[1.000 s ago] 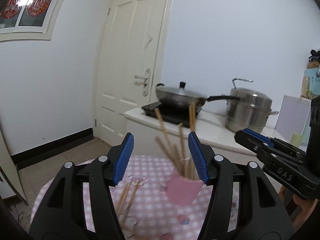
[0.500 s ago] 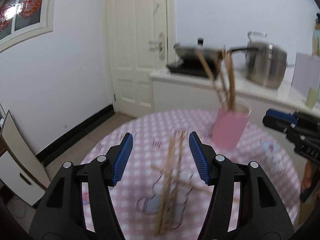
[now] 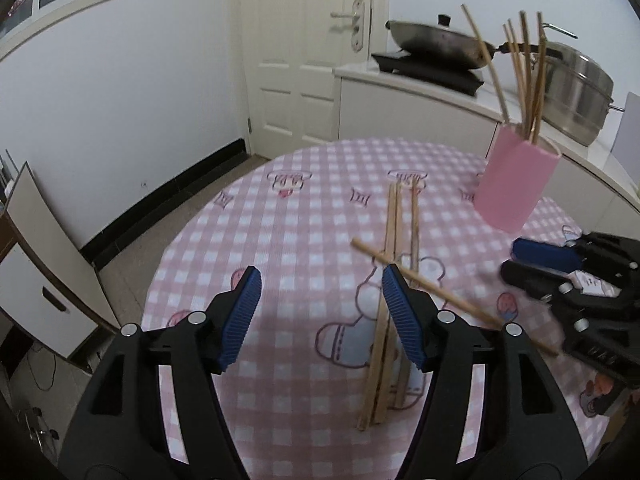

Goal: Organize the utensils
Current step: 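Lower both tools back to the remaining chopsticks on the table, then close the right tool on a chopstick while the left tool grasps another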

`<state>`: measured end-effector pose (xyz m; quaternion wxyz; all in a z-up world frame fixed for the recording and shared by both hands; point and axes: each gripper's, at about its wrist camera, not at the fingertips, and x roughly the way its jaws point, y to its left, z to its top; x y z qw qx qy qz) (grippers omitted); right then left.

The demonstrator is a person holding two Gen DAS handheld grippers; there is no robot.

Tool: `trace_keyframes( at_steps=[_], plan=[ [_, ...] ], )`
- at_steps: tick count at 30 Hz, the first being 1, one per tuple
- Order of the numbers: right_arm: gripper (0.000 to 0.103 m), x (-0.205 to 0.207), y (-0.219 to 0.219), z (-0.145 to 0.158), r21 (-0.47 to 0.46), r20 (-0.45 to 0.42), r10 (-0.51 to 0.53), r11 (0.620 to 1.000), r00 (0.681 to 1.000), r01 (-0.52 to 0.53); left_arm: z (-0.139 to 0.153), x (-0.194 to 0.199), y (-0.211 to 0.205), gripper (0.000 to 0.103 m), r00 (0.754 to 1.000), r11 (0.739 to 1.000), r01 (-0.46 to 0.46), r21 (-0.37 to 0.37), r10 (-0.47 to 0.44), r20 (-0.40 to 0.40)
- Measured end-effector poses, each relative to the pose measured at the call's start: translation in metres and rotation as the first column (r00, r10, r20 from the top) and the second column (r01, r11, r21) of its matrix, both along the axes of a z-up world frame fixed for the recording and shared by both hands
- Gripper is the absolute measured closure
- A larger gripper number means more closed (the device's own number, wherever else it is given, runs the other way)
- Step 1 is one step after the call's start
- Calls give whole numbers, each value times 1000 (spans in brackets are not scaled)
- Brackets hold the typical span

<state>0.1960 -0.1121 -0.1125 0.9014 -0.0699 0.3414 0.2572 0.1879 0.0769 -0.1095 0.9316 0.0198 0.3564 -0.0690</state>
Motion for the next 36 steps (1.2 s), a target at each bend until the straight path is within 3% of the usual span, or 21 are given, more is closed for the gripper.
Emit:
trace_keyframes(
  at_steps=[11, 17, 18, 20, 21, 32, 36],
  plan=[
    [80, 32, 44, -26, -105, -115, 52, 992, 992, -64, -16, 7, 12, 38, 998, 1000, -12, -10, 12, -55],
    [80, 40, 47, -31, -128, -154, 59, 989, 986, -79, -17, 9, 12, 37, 998, 1000, -6, -12, 6, -65],
    [81, 41, 44, -31, -118, -159, 62, 990, 985, -82, -18, 10, 12, 37, 998, 1000, -3, -13, 2, -68],
    [95, 44, 40, -32, -108, -174, 60, 991, 983, -79, -19, 13, 10, 37, 997, 1000, 3, -9, -3, -72],
    [96, 45, 38, -33, -112, -177, 54, 991, 983, -74, -19, 14, 8, 37, 997, 1000, 5, -6, -5, -74],
    [99, 52, -14, -31, -61, -169, -45, 998, 985, 35, -22, 52, -15, 37, 990, 998, 58, -8, -59, -127],
    [99, 53, -34, -32, -36, -182, -78, 997, 980, 72, -25, 76, -21, 37, 978, 995, 75, -67, -86, -191]
  ],
)
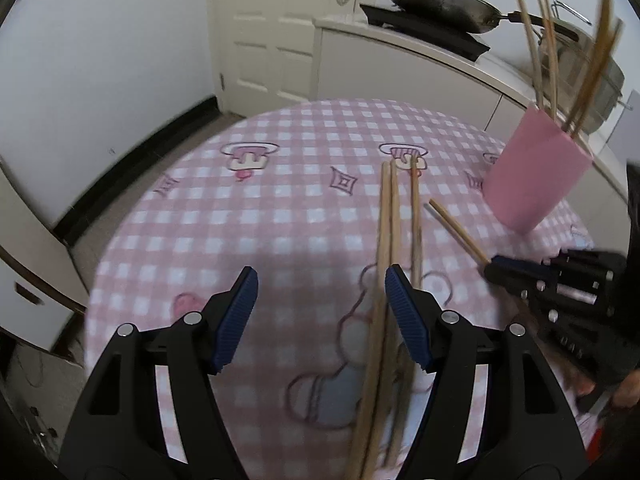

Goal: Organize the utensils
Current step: 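Close the right tool on a chopstick while the left tool grasps another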

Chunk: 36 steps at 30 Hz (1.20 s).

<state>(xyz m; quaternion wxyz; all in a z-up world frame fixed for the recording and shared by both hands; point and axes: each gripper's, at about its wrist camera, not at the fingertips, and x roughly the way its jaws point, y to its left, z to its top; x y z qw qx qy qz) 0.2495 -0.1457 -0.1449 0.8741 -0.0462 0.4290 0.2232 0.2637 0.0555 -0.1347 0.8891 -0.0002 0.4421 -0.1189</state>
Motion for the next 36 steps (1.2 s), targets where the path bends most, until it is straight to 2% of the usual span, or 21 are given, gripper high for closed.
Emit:
trace_keyframes(
  at_steps=[2, 7, 10, 25, 30, 32, 36],
  plan=[
    [99, 0, -6, 1, 13, -2, -7, 1000, 1000, 7, -2, 9, -5, 37, 1000, 1000, 18, -15, -19, -18],
    [99, 0, -14, 1, 36, -13, -12, 999, 1000, 12, -12, 28, -18, 38, 998, 1000, 19, 9, -19, -58],
    [99, 0, -15, 0, 41, -20, -6, 999, 1000, 7, -17, 35, -22, 43, 997, 1000, 19, 25, -17, -79],
    [99, 3, -13, -1, 45, -33, 4, 999, 999, -3, -15, 54, -36, 43, 995, 995, 40, 89, -31, -97],
    [99, 3, -10, -2, 34, -31, 6, 999, 999, -5, -15, 61, -39, 43, 994, 996, 34, 83, -25, -111],
    [99, 4, -8, -1, 28, -31, 8, 1000, 999, -7, -16, 66, -43, 49, 993, 995, 39, 87, -28, -118],
    [99, 4, -6, -1, 17, -31, 11, 1000, 999, -11, -17, 73, -54, 64, 995, 988, 43, 145, -29, -100]
  ],
)
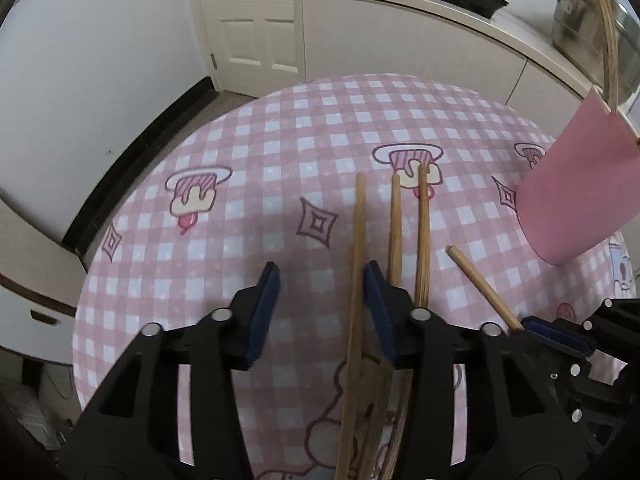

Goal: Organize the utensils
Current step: 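Close the right tool on a chopstick while the left tool grasps another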

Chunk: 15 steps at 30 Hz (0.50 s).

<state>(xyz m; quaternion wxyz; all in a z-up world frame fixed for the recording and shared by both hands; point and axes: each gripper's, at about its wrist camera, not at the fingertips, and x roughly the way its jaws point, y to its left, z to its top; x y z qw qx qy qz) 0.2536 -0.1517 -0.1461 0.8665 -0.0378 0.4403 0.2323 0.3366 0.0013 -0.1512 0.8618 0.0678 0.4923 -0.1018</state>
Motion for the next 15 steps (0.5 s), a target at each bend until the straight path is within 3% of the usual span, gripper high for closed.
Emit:
trace_keyframes(
  at_steps=[2, 4, 5, 11, 15],
  plan=[
    [99, 0, 2, 0, -2, -2, 1, 1000, 1000, -1, 1, 1, -3, 73, 1000, 1000, 2, 0, -2, 0],
    [99, 0, 4, -1, -6, -2, 1, 1000, 1000, -1, 0, 1, -3, 92, 1000, 1000, -3, 10, 3, 7],
    [99, 0, 4, 0, -8, -1, 1, 1000, 1000, -1, 0, 0, -3, 96, 1000, 1000, -5, 17, 5, 10],
    [99, -1, 8, -1, -17, -1, 5, 1000, 1000, -5, -2, -22, 28, 97, 998, 998, -62, -14, 62, 20],
    [99, -7, 11, 1, -54, -18, 26, 998, 999, -27, -1, -49, 46, 97, 998, 998, -63, 22, 63, 12]
  ],
)
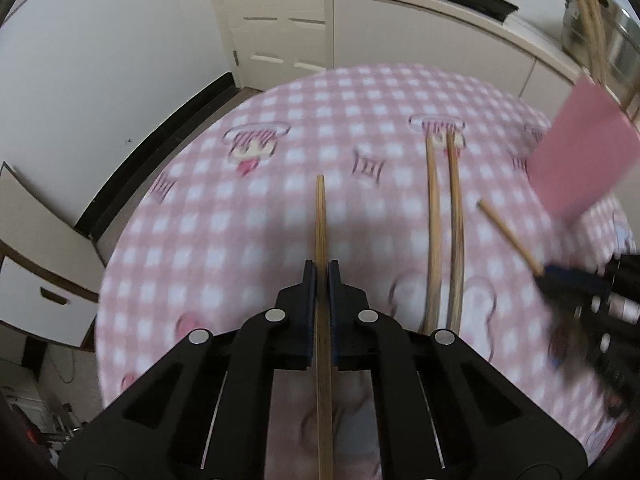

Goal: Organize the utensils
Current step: 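Close the right tool on a chopstick while the left tool grasps another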

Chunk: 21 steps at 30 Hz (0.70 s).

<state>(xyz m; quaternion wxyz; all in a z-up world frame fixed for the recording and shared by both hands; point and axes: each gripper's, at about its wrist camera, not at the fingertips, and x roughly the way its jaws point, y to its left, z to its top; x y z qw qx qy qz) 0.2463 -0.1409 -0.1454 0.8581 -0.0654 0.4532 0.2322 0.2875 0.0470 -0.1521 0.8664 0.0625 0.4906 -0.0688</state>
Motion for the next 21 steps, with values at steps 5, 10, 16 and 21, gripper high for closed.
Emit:
trace_keyframes(
  at_steps=[5, 10, 16, 21],
  plan=[
    [98, -11, 8, 2, -57, -18, 47, 997, 999, -48, 1, -17, 15, 97, 1000, 1000, -10, -19, 9, -9],
    [98, -3, 14, 1, -61, -14, 30, 998, 999, -30, 1, -12, 16, 96, 1000, 998, -22, -53, 22, -18],
    [96, 13, 23, 3, -74, -6, 12, 997, 1000, -13, 3, 2, 8, 96, 999, 998, -12, -56, 10, -33],
    [95, 22, 29, 2, -94, 3, 10, 996, 1000, -10, 2, 11, 6, 88, 999, 998, -5, -67, 3, -38]
  ],
)
